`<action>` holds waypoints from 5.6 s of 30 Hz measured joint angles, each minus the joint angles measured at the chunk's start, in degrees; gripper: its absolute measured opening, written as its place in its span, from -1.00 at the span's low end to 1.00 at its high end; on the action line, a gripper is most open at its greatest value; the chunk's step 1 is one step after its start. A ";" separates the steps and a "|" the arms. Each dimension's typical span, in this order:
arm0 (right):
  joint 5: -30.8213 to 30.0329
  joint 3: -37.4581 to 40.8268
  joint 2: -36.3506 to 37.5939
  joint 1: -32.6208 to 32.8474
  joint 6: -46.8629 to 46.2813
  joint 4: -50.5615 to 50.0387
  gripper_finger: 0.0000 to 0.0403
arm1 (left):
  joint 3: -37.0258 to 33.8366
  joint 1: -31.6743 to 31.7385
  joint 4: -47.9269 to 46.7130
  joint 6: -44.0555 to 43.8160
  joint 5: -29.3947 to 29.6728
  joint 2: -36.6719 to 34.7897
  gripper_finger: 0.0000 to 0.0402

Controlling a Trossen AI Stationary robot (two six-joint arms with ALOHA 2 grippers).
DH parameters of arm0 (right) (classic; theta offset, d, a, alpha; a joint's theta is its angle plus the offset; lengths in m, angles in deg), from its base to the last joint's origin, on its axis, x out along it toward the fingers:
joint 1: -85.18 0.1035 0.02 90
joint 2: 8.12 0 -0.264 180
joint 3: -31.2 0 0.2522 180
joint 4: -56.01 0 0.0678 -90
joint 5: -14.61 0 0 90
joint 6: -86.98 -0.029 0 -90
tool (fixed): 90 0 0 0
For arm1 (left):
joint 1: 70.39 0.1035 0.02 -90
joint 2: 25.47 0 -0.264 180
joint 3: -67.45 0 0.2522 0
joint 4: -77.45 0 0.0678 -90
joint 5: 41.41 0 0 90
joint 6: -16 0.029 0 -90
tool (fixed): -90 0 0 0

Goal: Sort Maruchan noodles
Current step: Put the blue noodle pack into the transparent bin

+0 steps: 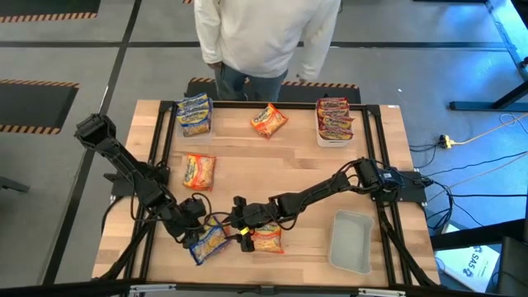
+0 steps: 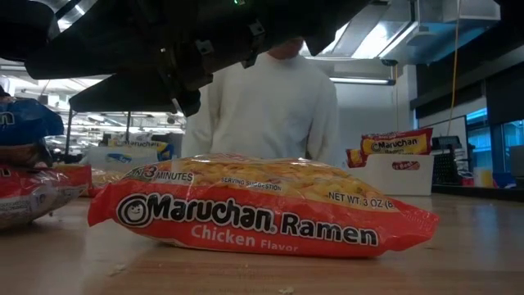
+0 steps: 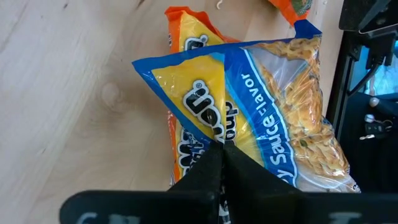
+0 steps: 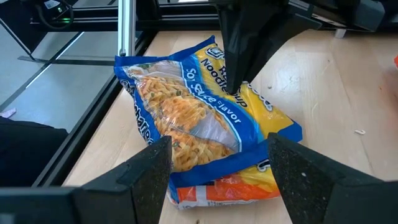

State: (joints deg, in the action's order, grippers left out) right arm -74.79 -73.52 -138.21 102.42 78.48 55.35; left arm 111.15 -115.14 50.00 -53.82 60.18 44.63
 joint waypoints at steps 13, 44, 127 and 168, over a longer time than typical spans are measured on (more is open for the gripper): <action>0.00 0.00 0.00 0.00 0.00 0.02 0.24 | 0.57 0.00 -1.00 1.36 0.69 -0.45 -1.00; 4.04 0.99 4.81 -1.33 -0.17 -13.07 0.24 | 11.37 1.53 -17.16 6.49 4.79 -2.67 -1.00; 9.16 25.07 12.15 -9.66 -4.16 23.14 -0.49 | 11.50 16.92 -8.82 33.92 17.45 -12.58 0.15; 9.83 21.94 12.31 -9.77 -0.25 24.19 -0.15 | 11.41 24.39 -9.44 35.52 -5.32 -6.25 -0.50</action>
State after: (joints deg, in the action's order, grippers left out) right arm -64.96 -51.58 -125.90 92.65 78.23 79.55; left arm 122.56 -90.75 40.56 -18.30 54.86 38.38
